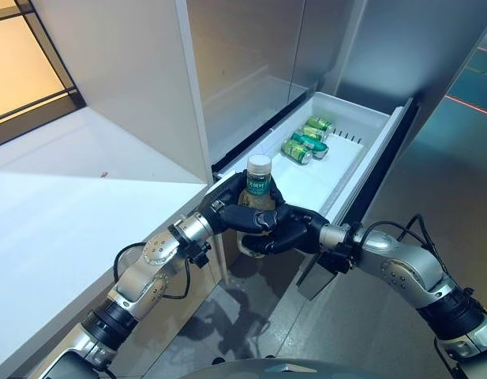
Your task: Put drinks into fridge and close the fridge
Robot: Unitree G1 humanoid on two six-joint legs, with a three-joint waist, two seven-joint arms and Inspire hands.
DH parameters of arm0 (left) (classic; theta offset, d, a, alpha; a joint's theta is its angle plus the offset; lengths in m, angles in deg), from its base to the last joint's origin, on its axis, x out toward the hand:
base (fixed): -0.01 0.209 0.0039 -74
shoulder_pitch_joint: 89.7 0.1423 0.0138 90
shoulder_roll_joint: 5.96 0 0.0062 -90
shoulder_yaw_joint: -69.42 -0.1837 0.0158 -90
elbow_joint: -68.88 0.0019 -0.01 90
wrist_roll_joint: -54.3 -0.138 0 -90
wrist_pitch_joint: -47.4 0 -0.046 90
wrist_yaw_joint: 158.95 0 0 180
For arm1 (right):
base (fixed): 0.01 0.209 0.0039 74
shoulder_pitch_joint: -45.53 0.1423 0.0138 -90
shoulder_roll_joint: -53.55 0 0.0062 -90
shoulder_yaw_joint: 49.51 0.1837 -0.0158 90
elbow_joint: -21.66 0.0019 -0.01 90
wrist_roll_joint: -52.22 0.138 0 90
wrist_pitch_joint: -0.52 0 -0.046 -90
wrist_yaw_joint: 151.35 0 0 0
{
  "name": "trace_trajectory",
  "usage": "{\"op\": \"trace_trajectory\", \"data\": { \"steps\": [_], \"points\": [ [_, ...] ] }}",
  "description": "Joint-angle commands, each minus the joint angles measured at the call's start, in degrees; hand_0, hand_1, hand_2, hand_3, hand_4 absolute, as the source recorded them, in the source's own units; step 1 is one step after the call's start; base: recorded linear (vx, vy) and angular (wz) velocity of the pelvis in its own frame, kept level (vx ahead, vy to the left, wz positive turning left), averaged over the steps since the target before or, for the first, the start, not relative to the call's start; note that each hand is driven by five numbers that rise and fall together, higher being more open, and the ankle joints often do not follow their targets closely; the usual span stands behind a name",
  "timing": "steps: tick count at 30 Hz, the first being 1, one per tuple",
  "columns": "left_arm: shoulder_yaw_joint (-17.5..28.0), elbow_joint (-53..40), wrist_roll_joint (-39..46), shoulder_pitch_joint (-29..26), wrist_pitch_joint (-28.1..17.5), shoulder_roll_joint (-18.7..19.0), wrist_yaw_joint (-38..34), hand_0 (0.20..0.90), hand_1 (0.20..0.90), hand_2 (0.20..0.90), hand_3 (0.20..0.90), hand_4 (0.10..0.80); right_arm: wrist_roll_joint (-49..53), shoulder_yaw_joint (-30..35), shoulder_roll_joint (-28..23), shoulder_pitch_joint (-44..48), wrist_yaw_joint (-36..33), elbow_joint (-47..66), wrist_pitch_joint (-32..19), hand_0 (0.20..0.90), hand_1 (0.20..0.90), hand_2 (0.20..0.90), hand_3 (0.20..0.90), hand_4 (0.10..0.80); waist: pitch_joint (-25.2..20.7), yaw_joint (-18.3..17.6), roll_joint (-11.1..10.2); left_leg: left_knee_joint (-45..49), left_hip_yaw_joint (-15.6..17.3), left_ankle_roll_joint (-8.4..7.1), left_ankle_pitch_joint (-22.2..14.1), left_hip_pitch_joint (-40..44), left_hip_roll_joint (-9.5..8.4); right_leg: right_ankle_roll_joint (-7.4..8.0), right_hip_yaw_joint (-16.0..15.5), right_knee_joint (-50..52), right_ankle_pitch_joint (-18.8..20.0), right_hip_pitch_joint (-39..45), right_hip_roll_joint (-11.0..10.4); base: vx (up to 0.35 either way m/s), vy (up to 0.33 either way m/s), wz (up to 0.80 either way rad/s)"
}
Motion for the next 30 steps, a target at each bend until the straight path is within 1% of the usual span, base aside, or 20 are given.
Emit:
{"op": "trace_trajectory", "data": {
  "steps": [1,4,7,8,9,10,11,12,16,18,21,22,23,25,28,30],
  "points": [
    [-3.59,-4.75,6.96,-11.83,-4.42,-8.15,6.48,0.3,0.3,0.3,0.2,0.1,10.82,0.26,8.6,9.54,0.95,7.91,-10.16,0.3,0.3,0.3,0.2,0.1,-4.32,-0.08,-1.02,0.09,-0.72,0.98,-5.31,0.84,-0.95,3.63,-0.82,1.26,2.29,-2.15,0.01,0.0,0.0,0.0],
    [-3.84,-4.34,7.78,-10.64,-3.67,-9.18,6.73,0.3,0.3,0.3,0.2,0.1,10.66,1.66,8.99,10.18,0.08,8.23,-10.76,0.3,0.3,0.3,0.2,0.1,-4.3,-0.18,-0.94,0.09,-0.62,1.04,-5.36,0.85,-0.95,3.6,-0.58,1.23,2.29,-2.19,0.07,0.0,0.0,0.0],
    [-3.43,-4.1,6.76,-9.38,-3.74,-10.04,6.92,0.3,0.3,0.3,0.2,0.1,9.9,2.87,8.73,10.67,-0.87,8.69,-11.44,0.3,0.3,0.3,0.2,0.1,-4.23,-0.16,-0.85,0.09,-0.54,1.12,-5.48,0.86,-0.92,3.53,-0.55,1.17,2.28,-2.22,0.04,0.0,0.0,0.0],
    [-3.43,-3.88,6.67,-8.82,-4.33,-9.96,6.99,0.307,0.307,0.307,0.208,0.108,9.82,3.43,8.51,11.17,-1.87,8.63,-11.71,0.3,0.3,0.3,0.2,0.1,-4.25,-0.11,-0.8,0.09,-0.55,1.08,-5.49,0.89,-0.91,3.51,-0.58,1.15,2.27,-2.18,0.02,0.0,0.0,0.0],
    [-3.2,-3.81,6.49,-8.6,-4.67,-9.87,6.83,0.342,0.342,0.342,0.249,0.149,9.38,3.97,8.24,11.52,-2.6,8.51,-12.15,0.3,0.3,0.3,0.2,0.1,-4.3,-0.06,-0.79,0.09,-0.57,1.08,-5.53,0.9,-0.91,3.48,-0.59,1.16,2.23,-2.17,0.01,0.0,0.0,0.0],
    [-3.2,-3.81,6.48,-8.6,-4.67,-9.87,6.83,0.342,0.342,0.342,0.249,0.149,9.38,3.97,8.24,11.53,-2.6,8.5,-12.15,0.3,0.3,0.3,0.2,0.1,-4.3,-0.06,-0.79,0.09,-0.57,1.08,-5.53,0.9,-0.91,3.48,-0.59,1.16,2.23,-2.17,0.01,0.0,0.0,0.0],
    [-2.84,-3.9,6.25,-8.53,-4.87,-9.78,6.45,0.547,0.547,0.547,0.488,0.388,8.77,4.4,8.07,11.65,-3.54,8.47,-12.59,0.3,0.3,0.3,0.2,0.1,-4.36,-0.01,-0.8,0.09,-0.58,1.09,-5.58,0.89,-0.91,3.46,-0.59,1.11,2.21,-2.15,-0.01,0.0,0.0,0.0],
    [-2.43,-3.87,6.04,-8.41,-5.28,-9.62,6.22,0.9,0.9,0.9,0.9,0.8,8.74,5.01,7.67,11.9,-3.9,8.08,-12.81,0.3,0.3,0.3,0.2,0.1,-4.31,0.06,-0.79,0.09,-0.64,1.08,-5.58,0.9,-0.92,3.42,-0.75,1.13,2.21,-2.11,-0.02,0.0,0.0,0.0],
    [-0.55,-4.58,4.78,-8.26,-8.38,-8.8,4.03,0.9,0.9,0.9,0.9,0.8,6.37,7.7,6.5,12.24,-5.39,6.5,-15.2,0.3,0.3,0.3,0.2,0.1,-4.33,0.35,-0.88,0.09,-0.92,0.95,-5.6,0.97,-0.93,3.28,-1.21,1.08,2.13,-1.84,-0.09,0.0,0.0,0.0],
    [1.34,-5.21,3.54,-8.48,-11.01,-8.27,1.32,0.9,0.9,0.9,0.9,0.8,2.77,9.61,5.6,12.49,-7.35,5.31,-17.99,0.3,0.3,0.3,0.2,0.1,-4.4,0.54,-0.96,0.09,-1.1,0.85,-5.71,0.99,-0.88,3.26,-1.51,0.98,2.13,-1.7,-0.17,0.0,0.0,0.0],
    [3.94,-5.97,-1.56,-9.21,-15.75,-7.45,-3.75,0.9,0.9,0.9,0.9,0.8,-2.57,12.51,4.6,13.96,-11.12,3.64,-21.07,0.3,0.3,0.3,0.2,0.1,-4.64,0.89,-1.23,0.09,-1.44,0.7,-5.32,0.57,-0.89,3.01,-1.71,1.23,2.33,-2.14,-0.11,0.0,0.0,0.0],
    [5.77,-6.86,-4.6,-9.58,-17.5,-6.63,-6.2,0.9,0.9,0.9,0.9,0.8,-6.01,14.41,3.7,14.89,-12.65,2.39,-22.44,0.3,0.3,0.3,0.2,0.1,-4.73,1.18,-1.36,0.09,-1.83,0.64,-5.28,0.48,-0.86,2.95,-1.98,1.29,2.25,-2.14,-0.11,0.0,0.0,0.0],
    [6.05,-7.0,-5.39,-9.62,-18.0,-6.52,-6.87,0.9,0.9,0.9,0.9,0.8,-6.98,14.67,3.55,15.03,-12.89,2.25,-22.85,0.3,0.3,0.3,0.2,0.1,-4.74,1.22,-1.38,0.09,-1.9,0.62,-5.27,0.47,-0.86,2.94,-2.04,1.29,2.24,-2.13,-0.11,0.003,-0.008,0.03],
    [8.43,-8.04,-8.67,-9.93,-19.19,-6.04,-9.62,0.9,0.9,0.9,0.9,0.8,-9.37,16.89,2.03,16.35,-14.71,1.27,-23.19,0.3,0.3,0.3,0.2,0.1,-4.87,1.55,-1.6,0.09,-2.4,0.54,-5.24,0.38,-0.85,2.81,-2.41,1.31,2.1,-2.07,-0.08,0.006,-0.006,0.05],
    [11.05,-8.93,-10.55,-10.41,-19.38,-5.43,-12.22,0.9,0.9,0.9,0.9,0.8,-10.94,18.78,0.65,18.0,-16.49,-0.59,-23.36,0.3,0.3,0.3,0.2,0.1,-5.02,2.05,-1.92,0.09,-3.17,0.44,-5.2,0.29,-0.84,2.62,-2.83,1.46,1.84,-1.98,0.0,0.005,-0.009,0.02],
    [11.99,-9.0,-11.28,-10.51,-19.45,-5.28,-13.3,0.9,0.9,0.9,0.9,0.8,-12.33,19.49,0.27,18.42,-17.24,-1.67,-24.08,0.3,0.3,0.3,0.2,0.1,-5.02,2.32,-2.06,0.09,-3.59,0.44,-5.18,0.23,-0.87,2.49,-3.06,1.54,1.64,-1.93,0.06,0.0,0.0,0.0]
  ]
}}
